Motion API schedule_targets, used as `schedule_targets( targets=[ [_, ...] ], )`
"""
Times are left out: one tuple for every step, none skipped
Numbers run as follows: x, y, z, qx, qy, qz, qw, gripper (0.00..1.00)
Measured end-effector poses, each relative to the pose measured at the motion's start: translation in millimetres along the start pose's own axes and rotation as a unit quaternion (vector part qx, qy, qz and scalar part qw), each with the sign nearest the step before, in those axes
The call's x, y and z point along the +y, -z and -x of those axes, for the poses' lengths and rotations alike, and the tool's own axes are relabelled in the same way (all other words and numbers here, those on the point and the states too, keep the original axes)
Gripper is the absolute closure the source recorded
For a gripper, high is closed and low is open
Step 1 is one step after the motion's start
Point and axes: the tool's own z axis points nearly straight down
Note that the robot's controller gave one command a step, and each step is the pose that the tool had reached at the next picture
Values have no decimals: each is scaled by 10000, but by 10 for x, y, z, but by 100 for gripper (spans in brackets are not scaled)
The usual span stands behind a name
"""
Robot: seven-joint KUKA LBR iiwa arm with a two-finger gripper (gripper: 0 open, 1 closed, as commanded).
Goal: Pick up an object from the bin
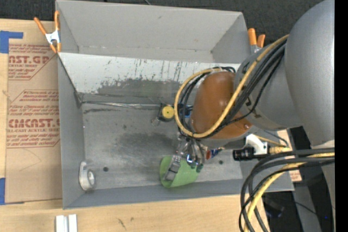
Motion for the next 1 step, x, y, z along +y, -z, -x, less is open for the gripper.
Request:
schedule_targets(
  targets=[
    [2,3,3,-3,-4,7,10000,100]
  ],
)
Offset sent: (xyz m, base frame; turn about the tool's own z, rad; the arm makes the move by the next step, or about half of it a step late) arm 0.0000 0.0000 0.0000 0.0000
